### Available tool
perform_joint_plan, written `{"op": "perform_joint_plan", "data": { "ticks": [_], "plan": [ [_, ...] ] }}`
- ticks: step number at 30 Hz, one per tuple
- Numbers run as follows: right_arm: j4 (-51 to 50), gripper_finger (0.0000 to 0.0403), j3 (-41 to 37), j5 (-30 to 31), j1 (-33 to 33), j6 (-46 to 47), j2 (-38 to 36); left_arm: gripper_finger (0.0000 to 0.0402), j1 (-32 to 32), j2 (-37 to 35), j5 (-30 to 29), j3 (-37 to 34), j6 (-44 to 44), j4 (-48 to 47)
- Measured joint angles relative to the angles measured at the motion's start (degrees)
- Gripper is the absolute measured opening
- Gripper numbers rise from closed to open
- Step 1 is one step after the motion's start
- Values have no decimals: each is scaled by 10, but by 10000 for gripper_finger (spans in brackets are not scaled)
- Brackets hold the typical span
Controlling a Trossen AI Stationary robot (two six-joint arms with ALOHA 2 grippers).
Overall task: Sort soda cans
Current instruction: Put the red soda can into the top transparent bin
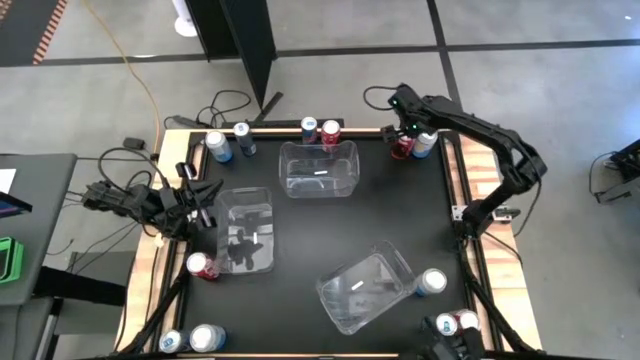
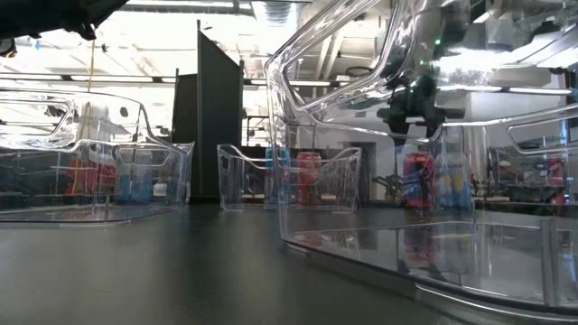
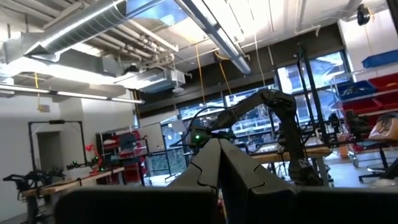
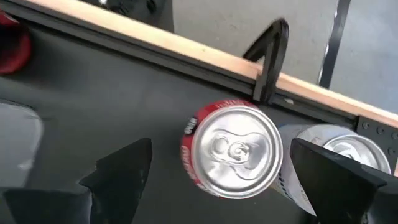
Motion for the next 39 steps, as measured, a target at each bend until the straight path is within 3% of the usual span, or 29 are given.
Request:
{"op": "perform_joint_plan", "data": {
  "ticks": [8,27,39],
  "plan": [
    [1,400,0,-8,-26,-5,12,0,0,0,-5,0,0,-5],
    [-3,400,0,-36,-17,3,13,0,0,0,-7,0,0,-13],
    [54,400,-51,-35,-19,15,13,0,0,0,-6,0,0,-14]
  ]
}}
